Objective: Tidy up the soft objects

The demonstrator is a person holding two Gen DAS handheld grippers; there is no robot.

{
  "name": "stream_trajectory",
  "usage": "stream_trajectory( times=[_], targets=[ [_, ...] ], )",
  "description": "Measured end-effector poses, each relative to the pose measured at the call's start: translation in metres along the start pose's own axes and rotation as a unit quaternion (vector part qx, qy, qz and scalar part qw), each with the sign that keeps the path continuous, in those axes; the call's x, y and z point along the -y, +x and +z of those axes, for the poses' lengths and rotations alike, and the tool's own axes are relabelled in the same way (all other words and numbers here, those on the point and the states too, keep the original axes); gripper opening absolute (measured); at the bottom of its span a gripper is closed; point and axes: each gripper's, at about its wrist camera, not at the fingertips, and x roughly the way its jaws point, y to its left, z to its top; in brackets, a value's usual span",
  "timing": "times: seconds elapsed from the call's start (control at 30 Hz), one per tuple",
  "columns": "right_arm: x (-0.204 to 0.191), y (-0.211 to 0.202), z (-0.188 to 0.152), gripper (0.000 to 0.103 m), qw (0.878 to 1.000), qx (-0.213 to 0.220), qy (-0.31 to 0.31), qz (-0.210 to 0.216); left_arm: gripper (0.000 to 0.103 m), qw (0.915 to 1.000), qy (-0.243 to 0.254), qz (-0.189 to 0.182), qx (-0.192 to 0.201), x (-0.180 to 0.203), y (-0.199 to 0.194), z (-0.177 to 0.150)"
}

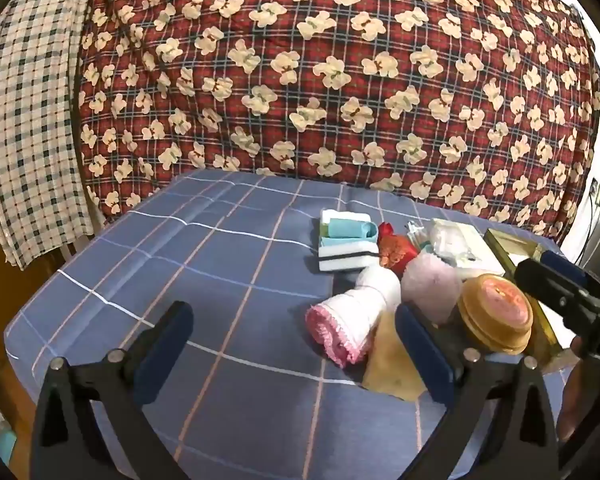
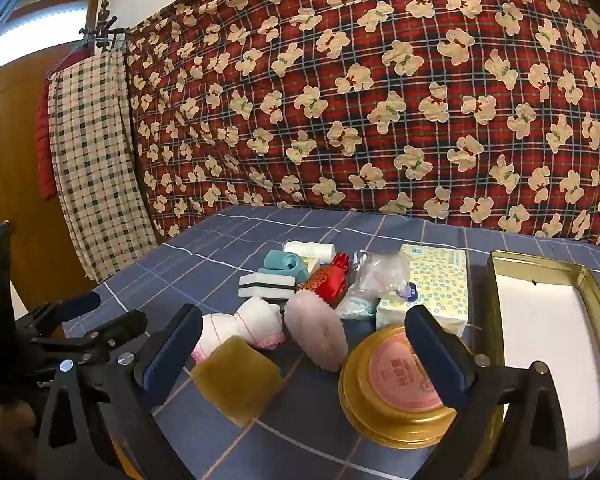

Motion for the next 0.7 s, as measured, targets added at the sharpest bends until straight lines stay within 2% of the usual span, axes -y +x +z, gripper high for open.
stream_trajectory(
  times=[0.1, 0.17, 0.27, 0.7],
  targets=[
    [0.001, 0.0, 0.0, 0.102, 1.0, 0.008, -0.001, -0.004, 0.102, 0.9999, 0.009, 0.01, 0.006, 0.0, -0.005, 0.0],
    [0.001, 0.0, 0.001, 0.102, 1.0, 0.005, -0.001, -0.006, 0.102, 0.9997, 0.008, 0.01, -0.022, 0.008, 0.004, 0.003],
    [-0.002, -0.002, 0.0, 0.102, 1.0, 0.004, -0.002, -0.007, 0.102, 0.9999, 0.013, 0.008, -0.008, 0.006, 0.002, 0.0],
    [0.007, -0.003, -0.005, 0.102, 1.0, 0.0, 0.01, 0.0, 0.102, 0.9999, 0.009, 0.003, -0.009, 0.011, 0.002, -0.003]
  ],
)
